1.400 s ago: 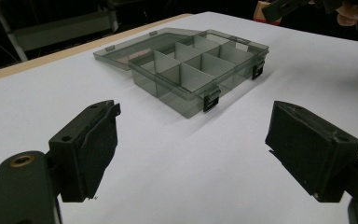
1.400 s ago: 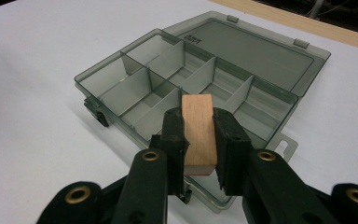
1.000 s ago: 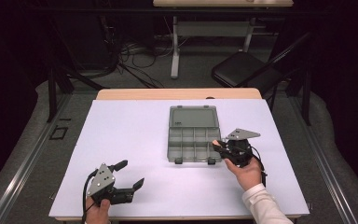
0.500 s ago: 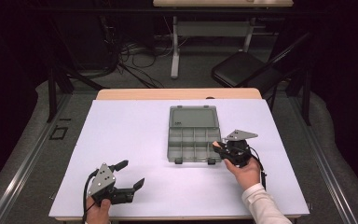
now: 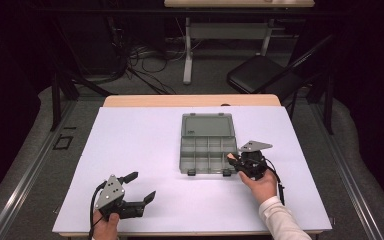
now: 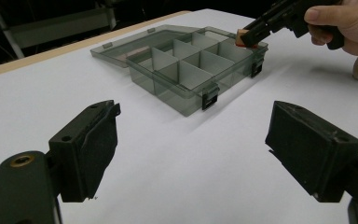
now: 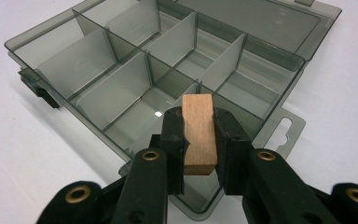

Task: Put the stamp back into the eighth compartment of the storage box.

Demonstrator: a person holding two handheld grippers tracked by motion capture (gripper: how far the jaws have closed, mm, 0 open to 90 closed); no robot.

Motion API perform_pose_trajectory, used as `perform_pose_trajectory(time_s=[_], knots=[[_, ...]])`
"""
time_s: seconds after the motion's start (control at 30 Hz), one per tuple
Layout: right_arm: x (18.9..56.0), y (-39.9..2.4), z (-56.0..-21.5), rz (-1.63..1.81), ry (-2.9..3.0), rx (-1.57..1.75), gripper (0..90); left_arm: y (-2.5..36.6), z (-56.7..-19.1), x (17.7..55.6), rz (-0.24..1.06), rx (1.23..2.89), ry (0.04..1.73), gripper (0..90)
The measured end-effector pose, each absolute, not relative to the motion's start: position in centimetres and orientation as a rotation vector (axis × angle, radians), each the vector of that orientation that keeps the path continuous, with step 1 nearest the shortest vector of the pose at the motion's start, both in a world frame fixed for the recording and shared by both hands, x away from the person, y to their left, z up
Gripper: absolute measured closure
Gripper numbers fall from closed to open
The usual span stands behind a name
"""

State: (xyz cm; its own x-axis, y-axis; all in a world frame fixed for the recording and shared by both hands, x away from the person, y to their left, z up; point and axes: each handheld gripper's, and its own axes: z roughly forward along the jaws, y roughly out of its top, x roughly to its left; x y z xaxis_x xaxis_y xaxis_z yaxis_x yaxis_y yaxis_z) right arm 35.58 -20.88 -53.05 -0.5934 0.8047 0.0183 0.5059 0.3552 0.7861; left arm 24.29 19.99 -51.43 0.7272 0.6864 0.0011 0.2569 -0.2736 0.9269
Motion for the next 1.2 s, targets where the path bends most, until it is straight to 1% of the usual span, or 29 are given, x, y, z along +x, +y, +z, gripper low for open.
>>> perform_pose_trajectory(time_s=[0.3, 1.2], knots=[[35.79, -20.59, -53.82, 1.087, 2.262, 1.149, 75.8, 20.01, -51.45, 24.32, 0.496, 1.851, 0.734, 16.3], [35.82, -20.48, -54.04, 1.081, 2.258, 1.15, 75.7, 20.0, -51.43, 24.29, 0.496, 1.851, 0.731, 16.3]])
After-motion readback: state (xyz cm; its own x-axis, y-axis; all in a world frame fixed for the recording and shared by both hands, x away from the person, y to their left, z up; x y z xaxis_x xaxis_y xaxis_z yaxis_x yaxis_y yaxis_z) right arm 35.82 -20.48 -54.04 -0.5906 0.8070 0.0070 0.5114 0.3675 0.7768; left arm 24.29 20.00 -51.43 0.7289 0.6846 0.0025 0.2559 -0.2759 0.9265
